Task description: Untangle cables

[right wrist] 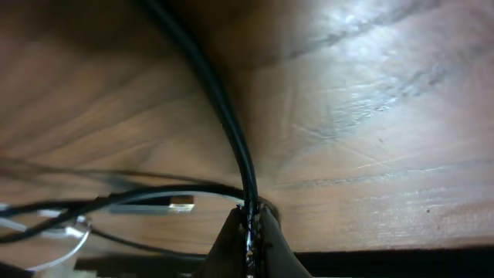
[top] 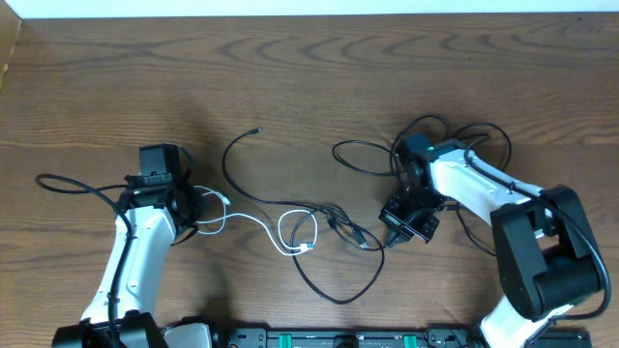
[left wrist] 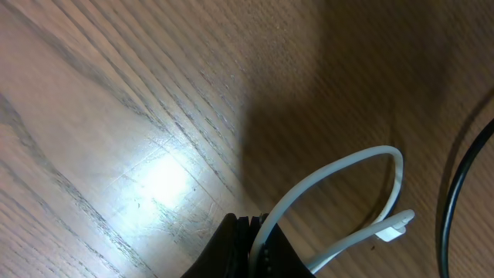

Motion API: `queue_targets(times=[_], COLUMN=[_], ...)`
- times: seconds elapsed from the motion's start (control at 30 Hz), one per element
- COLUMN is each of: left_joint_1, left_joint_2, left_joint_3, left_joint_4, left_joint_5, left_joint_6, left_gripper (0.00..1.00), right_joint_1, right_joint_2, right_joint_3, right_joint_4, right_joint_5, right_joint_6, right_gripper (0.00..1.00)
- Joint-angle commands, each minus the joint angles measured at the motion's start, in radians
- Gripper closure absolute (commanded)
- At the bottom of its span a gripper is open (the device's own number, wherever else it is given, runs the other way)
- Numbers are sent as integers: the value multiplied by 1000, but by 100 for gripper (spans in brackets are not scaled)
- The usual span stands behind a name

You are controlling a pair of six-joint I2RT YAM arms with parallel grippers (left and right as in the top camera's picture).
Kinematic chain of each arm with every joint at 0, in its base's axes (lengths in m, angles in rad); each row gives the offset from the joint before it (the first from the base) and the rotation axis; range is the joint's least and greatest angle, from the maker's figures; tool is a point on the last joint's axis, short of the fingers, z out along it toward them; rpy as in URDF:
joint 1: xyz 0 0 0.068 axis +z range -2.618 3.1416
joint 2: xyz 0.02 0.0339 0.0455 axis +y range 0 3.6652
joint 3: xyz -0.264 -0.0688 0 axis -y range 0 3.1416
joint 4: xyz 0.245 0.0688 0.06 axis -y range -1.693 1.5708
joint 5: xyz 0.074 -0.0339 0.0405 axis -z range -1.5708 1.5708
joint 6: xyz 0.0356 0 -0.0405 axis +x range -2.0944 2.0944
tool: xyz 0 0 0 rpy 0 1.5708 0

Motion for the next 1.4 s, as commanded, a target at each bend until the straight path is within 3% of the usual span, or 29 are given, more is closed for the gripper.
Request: queue_targets(times=[0.0, 0.23, 0.63, 0.93, 1.13, 1.17, 1.23, 1.3, 1.33, 1.37], left_joint_1=[4, 4, 4, 4, 4, 4, 4, 4, 4, 4], left_joint_2=[5, 5, 5, 5, 5, 5, 5, 5, 5, 5], left_joint_3=[-8, -8, -8, -8, -8, -8, -8, -8, -8, -8], left_joint_4=[0, 0, 2, 4, 4, 4, 4, 4, 4, 4], left_joint_5=[-5, -4, 10, 10, 10, 10, 10, 11, 11, 11], left_joint_6=[-9, -10, -9, -9, -9, -9, -9, -9, -9, -9], left_gripper=[92, 92, 92, 92, 92, 92, 92, 92, 92, 92], right_joint_1=[-22, -56, -84, -85, -130, -142, -154, -159, -161, -162], right_joint_2=[-75, -175, -178, -178, -178, -178, -178, -180, -182, -188], right_joint_3=[-6, -6, -6, -6, -6, -6, -6, -5, 0, 13], right_joint_4=[2, 98, 214, 189, 156, 157, 158, 157, 154, 148], right_joint_5=[-11, 121, 586, 913, 976, 975, 972, 956, 945, 927], right_joint_6=[-102, -69, 219, 236, 269, 269, 267, 224, 190, 143], right_gripper=[99, 99, 99, 98, 98, 94, 74, 43, 18, 1])
